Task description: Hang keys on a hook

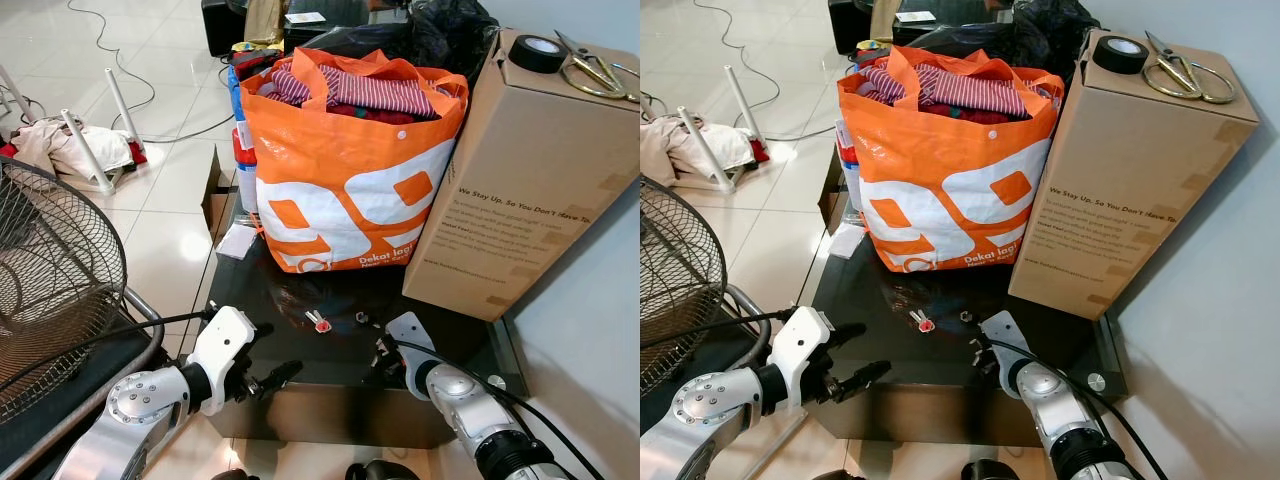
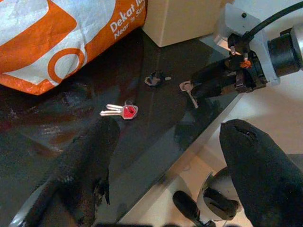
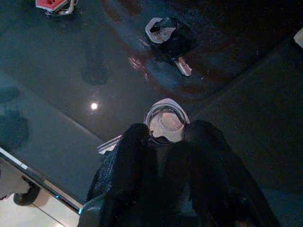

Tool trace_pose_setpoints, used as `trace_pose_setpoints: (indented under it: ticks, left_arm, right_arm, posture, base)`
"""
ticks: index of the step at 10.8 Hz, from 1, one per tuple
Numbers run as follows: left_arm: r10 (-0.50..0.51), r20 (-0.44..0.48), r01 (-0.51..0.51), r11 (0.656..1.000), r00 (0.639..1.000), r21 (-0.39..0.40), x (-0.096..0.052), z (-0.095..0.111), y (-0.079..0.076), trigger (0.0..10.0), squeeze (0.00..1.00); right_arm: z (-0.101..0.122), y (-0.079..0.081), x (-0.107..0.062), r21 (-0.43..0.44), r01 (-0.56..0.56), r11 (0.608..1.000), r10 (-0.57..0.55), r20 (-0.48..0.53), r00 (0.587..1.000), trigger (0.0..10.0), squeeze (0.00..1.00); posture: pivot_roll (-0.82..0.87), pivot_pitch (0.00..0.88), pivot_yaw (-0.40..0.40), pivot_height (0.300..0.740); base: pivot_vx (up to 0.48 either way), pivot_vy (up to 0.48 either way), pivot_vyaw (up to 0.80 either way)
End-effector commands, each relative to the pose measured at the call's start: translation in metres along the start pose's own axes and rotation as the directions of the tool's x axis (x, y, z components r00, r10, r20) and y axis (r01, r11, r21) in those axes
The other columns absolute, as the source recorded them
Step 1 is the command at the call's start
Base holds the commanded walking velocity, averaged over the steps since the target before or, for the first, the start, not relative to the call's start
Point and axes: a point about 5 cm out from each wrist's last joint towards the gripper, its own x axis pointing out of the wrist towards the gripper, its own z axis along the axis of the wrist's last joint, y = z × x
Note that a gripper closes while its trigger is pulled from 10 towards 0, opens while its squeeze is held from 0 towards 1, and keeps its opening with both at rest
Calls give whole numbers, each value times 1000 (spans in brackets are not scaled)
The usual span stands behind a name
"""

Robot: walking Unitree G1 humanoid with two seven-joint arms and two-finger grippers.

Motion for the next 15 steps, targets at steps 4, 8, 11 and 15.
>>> trace_pose_setpoints:
  ticks: [4, 8, 11, 15]
  left_arm:
    - [-13, 11, 13, 1000, 1000, 18, 1, 4, -3, 10000, 0]
    - [-14, 14, 14, 1000, 1000, 13, 2, 4, -3, 10000, 0]
    - [-15, 15, 14, 1000, 1000, 12, 4, 4, -2, 10000, 0]
    - [-5, 19, 4, 1000, 1000, 24, 4, 6, 4, 10000, 0]
  right_arm:
    - [-3, 0, 2, -26, 38, 999, -38, -14, 999, 980, 0]
    - [-7, -1, 1, -24, 58, 998, -58, -8, 998, 0, 0]
    - [-6, -3, -2, 13, 41, 999, -41, 32, 999, 0, 0]
    - [9, -18, -31, 116, -253, 960, 230, 182, 956, 0, 0]
  posture:
    - [-71, 32, -34, 740]
    - [-75, 43, -38, 740]
    - [-81, 41, -34, 740]
    - [-85, 30, -23, 740]
  base:
    - [0, 0, 0]
    - [0, 0, 0]
    - [0, 0, 0]
    - [0, 0, 0]
